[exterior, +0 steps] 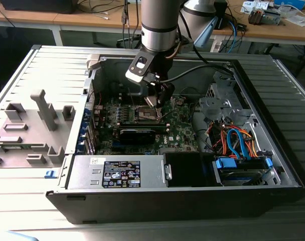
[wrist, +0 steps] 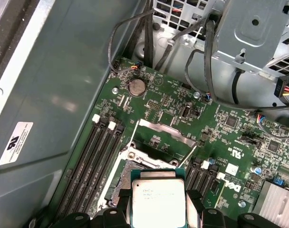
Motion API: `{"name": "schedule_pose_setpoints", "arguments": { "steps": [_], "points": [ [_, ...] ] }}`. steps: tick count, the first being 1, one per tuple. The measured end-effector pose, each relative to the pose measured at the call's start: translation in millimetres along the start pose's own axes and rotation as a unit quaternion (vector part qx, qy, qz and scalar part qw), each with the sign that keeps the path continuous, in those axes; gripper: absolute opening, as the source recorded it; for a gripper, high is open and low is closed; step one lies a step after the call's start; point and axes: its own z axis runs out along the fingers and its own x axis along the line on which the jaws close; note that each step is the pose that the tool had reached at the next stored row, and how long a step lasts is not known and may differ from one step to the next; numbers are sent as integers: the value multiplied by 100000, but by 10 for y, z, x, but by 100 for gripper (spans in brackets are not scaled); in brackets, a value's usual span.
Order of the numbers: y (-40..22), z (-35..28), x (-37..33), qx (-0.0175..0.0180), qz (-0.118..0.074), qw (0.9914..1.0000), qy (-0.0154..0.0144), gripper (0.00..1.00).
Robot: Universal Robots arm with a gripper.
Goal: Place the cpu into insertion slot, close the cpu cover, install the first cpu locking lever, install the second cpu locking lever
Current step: 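Place the cpu into insertion slot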
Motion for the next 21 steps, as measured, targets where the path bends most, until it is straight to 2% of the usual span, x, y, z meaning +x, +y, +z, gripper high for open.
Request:
{"name": "schedule_pose_setpoints", "arguments": {
  "steps": [21],
  "points": [
    [0,7,0,58,1614,99987,-179,55]
  ]
}}
